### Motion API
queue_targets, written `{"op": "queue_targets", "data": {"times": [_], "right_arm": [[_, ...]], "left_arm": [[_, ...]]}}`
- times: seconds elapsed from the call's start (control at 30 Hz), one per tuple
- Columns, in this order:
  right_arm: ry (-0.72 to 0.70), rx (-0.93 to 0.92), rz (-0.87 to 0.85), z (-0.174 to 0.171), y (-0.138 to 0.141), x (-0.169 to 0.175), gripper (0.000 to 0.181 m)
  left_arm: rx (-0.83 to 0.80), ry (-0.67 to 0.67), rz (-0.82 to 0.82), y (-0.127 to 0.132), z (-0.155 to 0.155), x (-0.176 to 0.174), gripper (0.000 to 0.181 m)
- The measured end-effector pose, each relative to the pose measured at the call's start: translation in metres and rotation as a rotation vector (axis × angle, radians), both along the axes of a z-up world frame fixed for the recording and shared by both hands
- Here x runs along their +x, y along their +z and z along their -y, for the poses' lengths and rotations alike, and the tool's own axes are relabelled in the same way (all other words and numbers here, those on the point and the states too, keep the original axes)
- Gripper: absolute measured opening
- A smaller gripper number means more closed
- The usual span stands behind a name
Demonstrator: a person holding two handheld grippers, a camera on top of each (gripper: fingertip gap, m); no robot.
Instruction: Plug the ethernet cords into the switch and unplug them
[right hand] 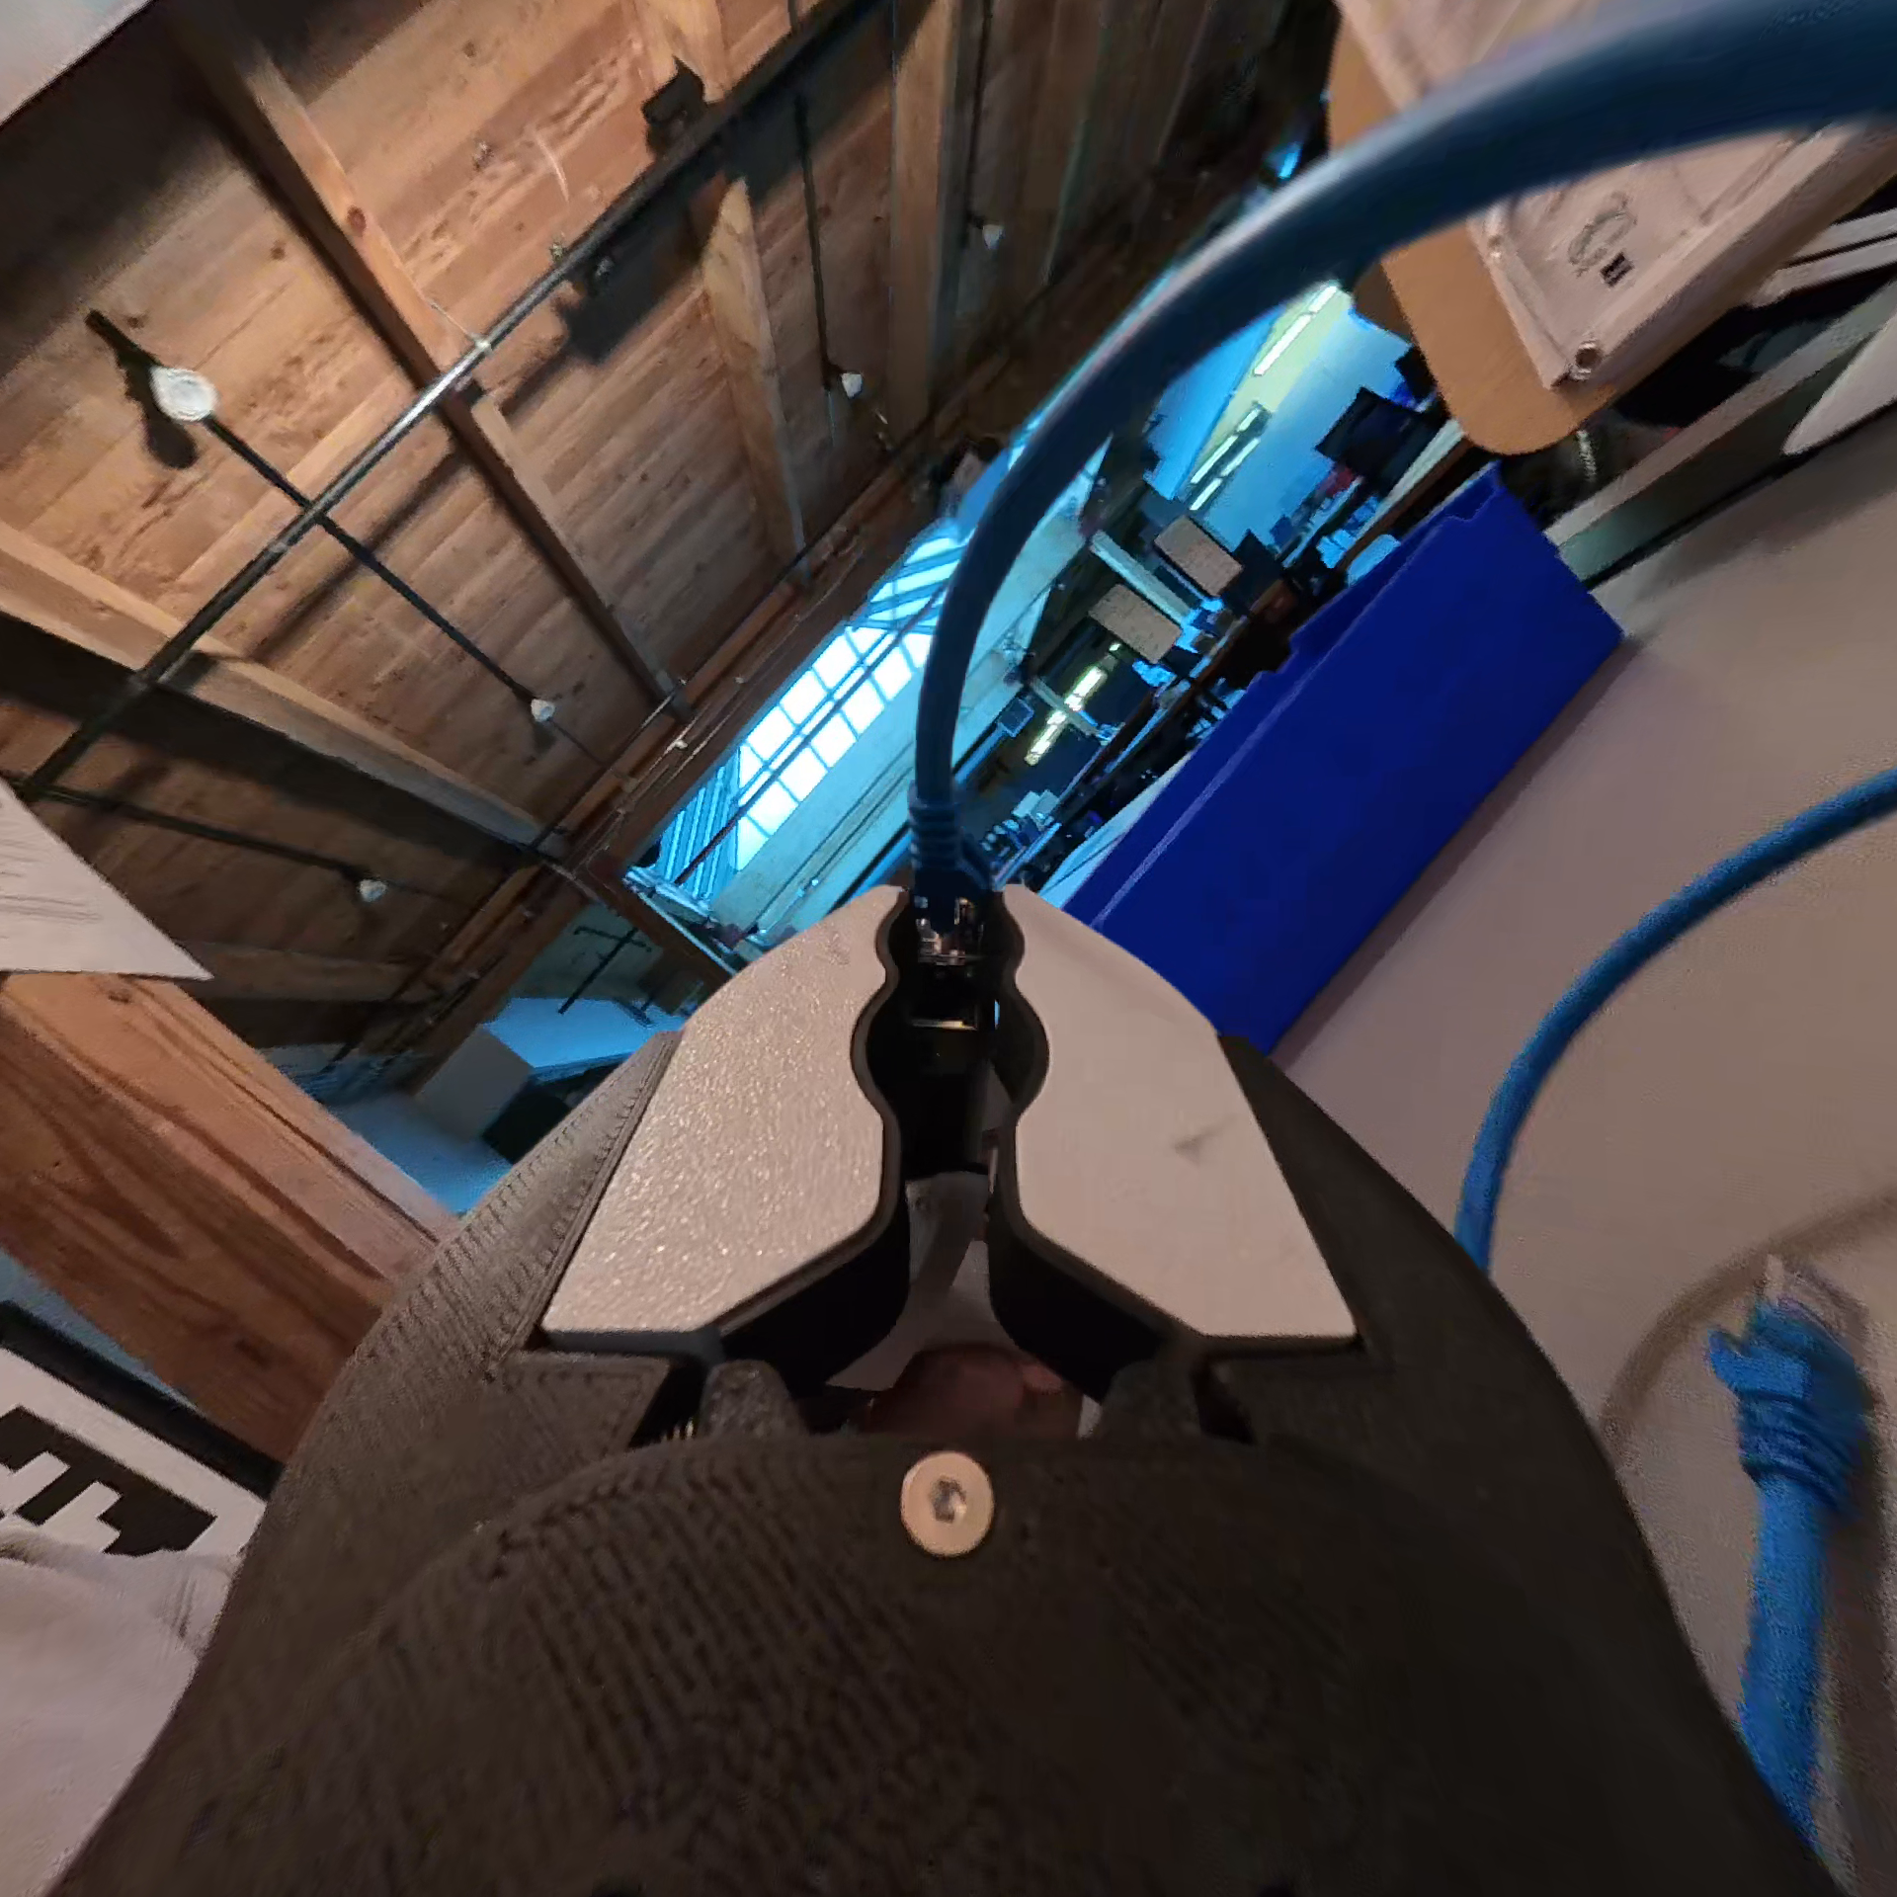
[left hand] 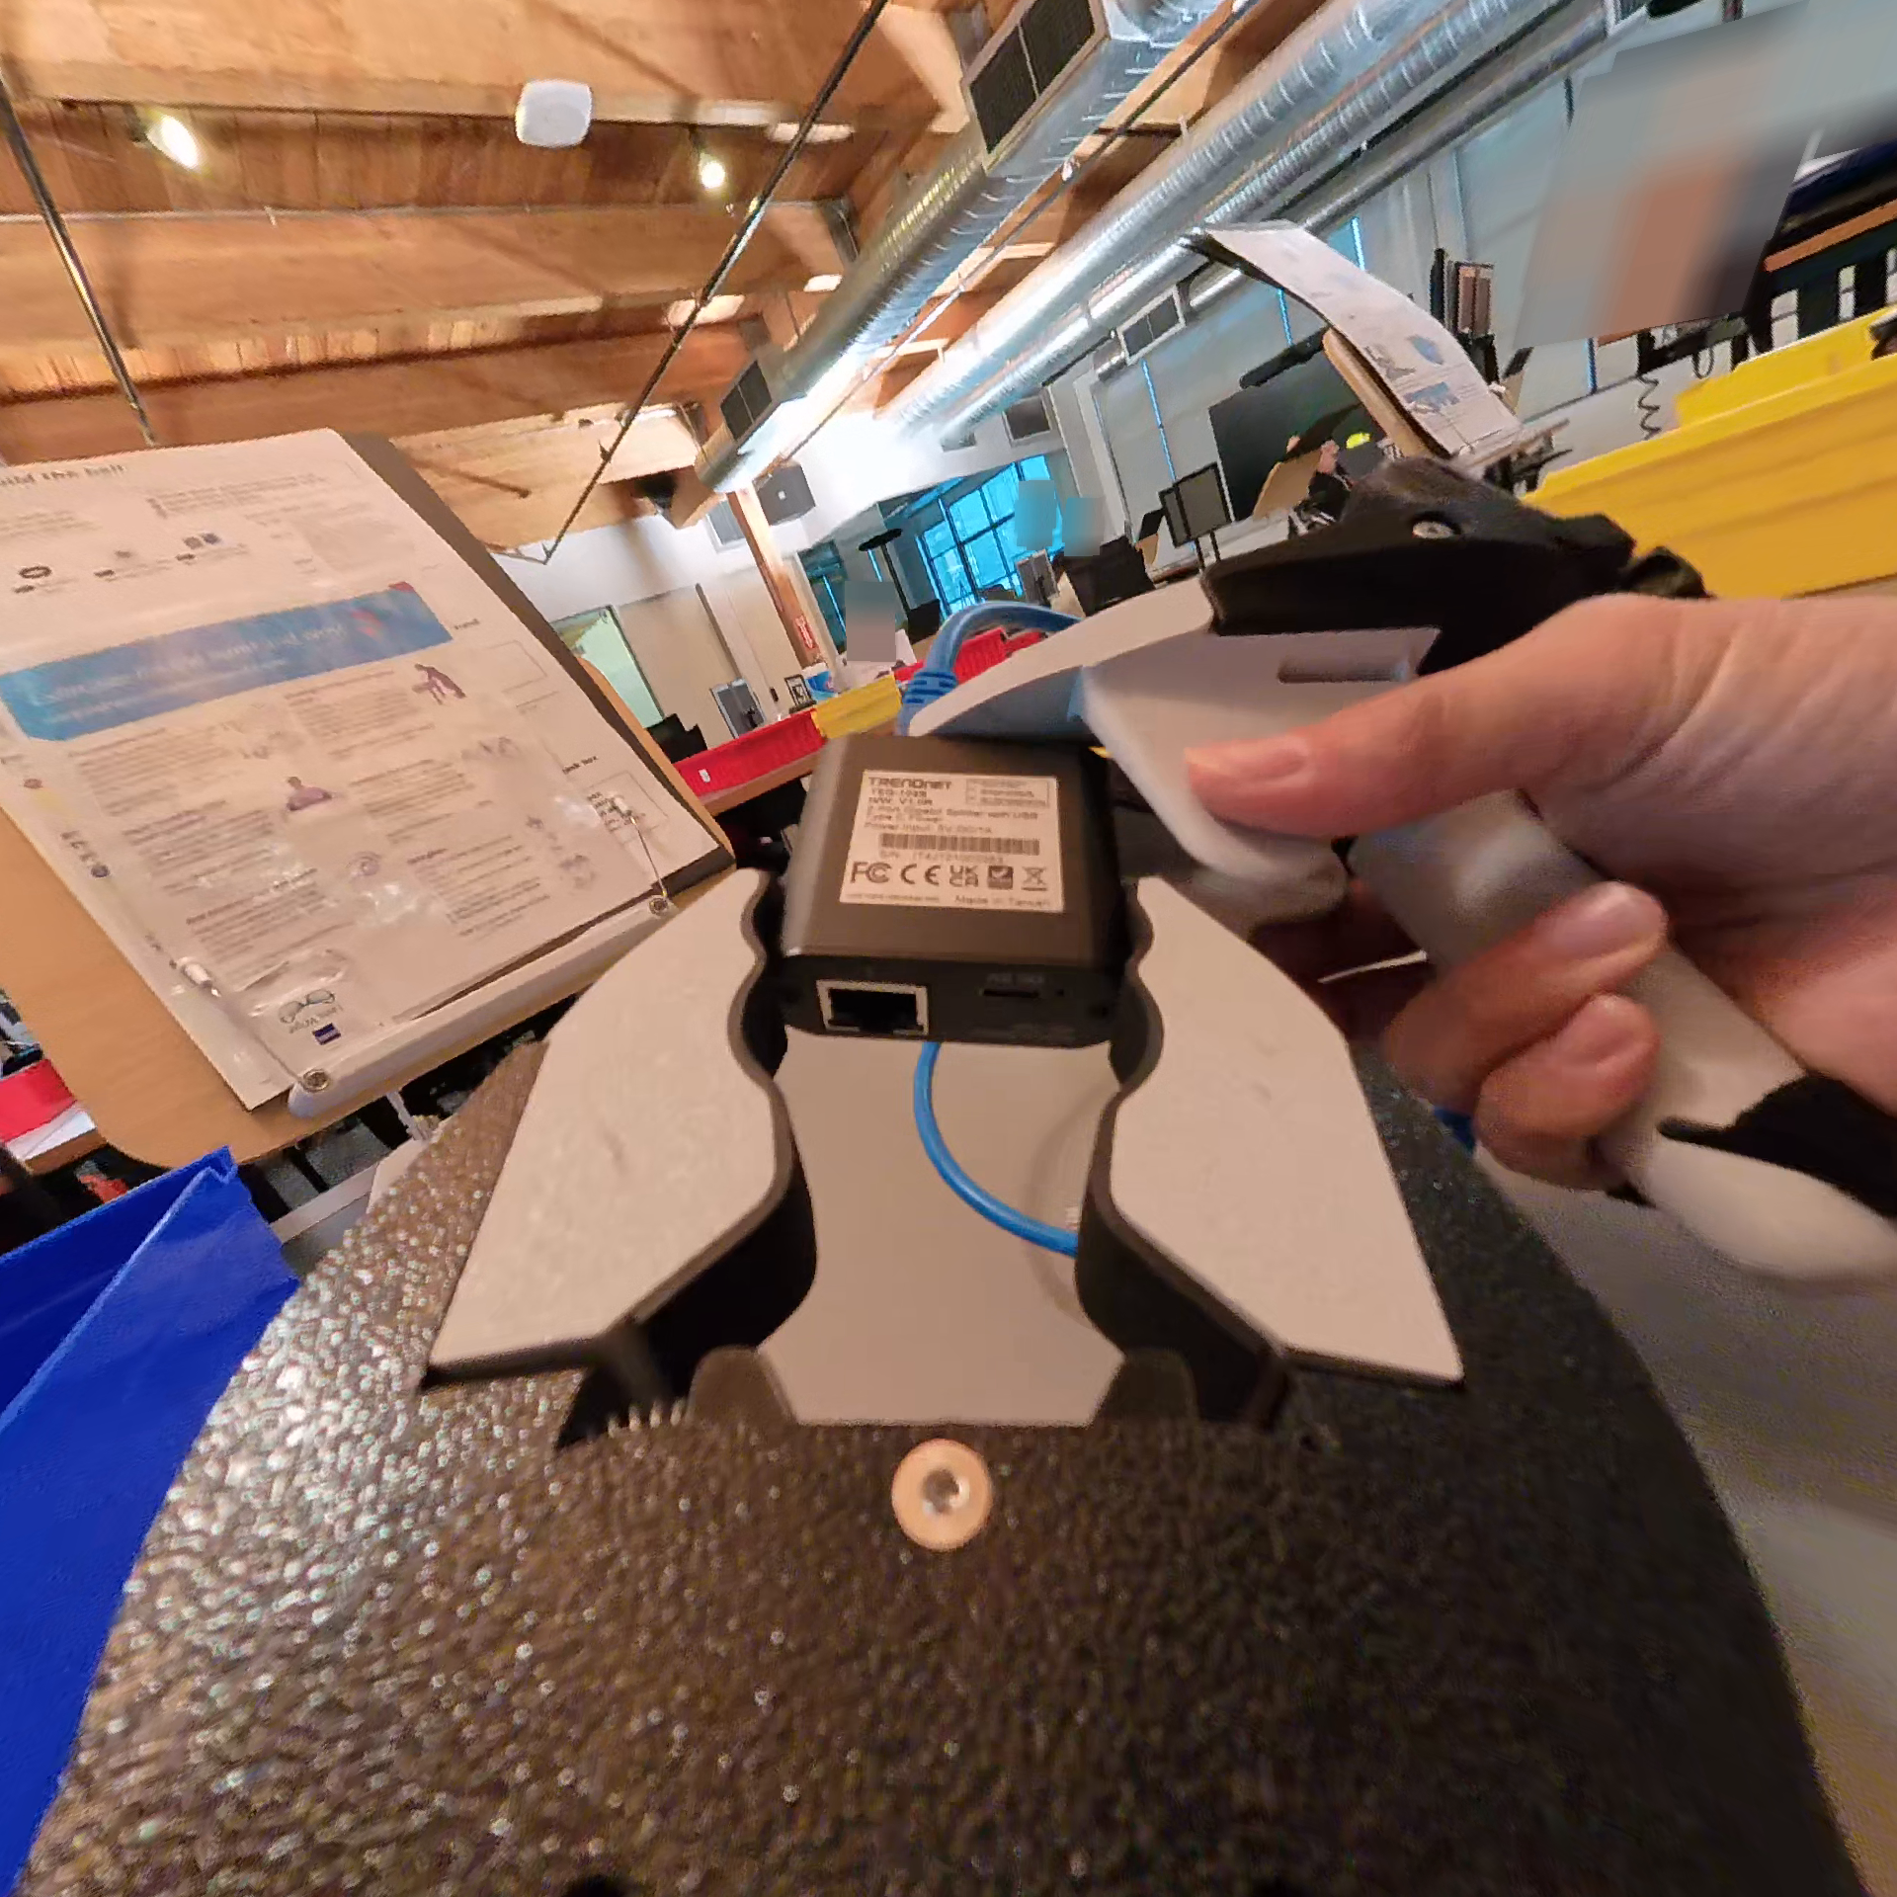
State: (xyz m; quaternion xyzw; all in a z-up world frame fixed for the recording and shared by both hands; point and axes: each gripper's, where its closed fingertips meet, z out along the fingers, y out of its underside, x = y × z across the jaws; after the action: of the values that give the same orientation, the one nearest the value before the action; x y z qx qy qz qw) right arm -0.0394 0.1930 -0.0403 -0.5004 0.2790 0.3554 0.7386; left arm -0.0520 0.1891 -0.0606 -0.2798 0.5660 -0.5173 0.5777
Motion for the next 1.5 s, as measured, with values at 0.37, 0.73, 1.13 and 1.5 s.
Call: {"op": "queue_targets", "data": {"times": [0.37, 0.73, 1.13, 1.5], "right_arm": [[-0.024, 0.048, -0.149, 0.001, -0.002, -0.001, 0.012], [-0.111, 0.107, -0.172, 0.001, -0.005, 0.002, 0.013], [-0.141, 0.047, -0.081, 0.001, -0.017, 0.008, 0.011], [-0.098, -0.202, 0.365, 0.044, 0.018, 0.029, 0.012]], "left_arm": [[0.033, -0.007, 0.009, 0.000, -0.001, 0.000, 0.061], [0.009, -0.011, -0.011, -0.004, 0.001, 0.002, 0.061], [0.069, 0.073, -0.032, -0.017, 0.001, 0.011, 0.061], [-0.072, 0.093, 0.004, -0.003, -0.034, 0.004, 0.061]]}}
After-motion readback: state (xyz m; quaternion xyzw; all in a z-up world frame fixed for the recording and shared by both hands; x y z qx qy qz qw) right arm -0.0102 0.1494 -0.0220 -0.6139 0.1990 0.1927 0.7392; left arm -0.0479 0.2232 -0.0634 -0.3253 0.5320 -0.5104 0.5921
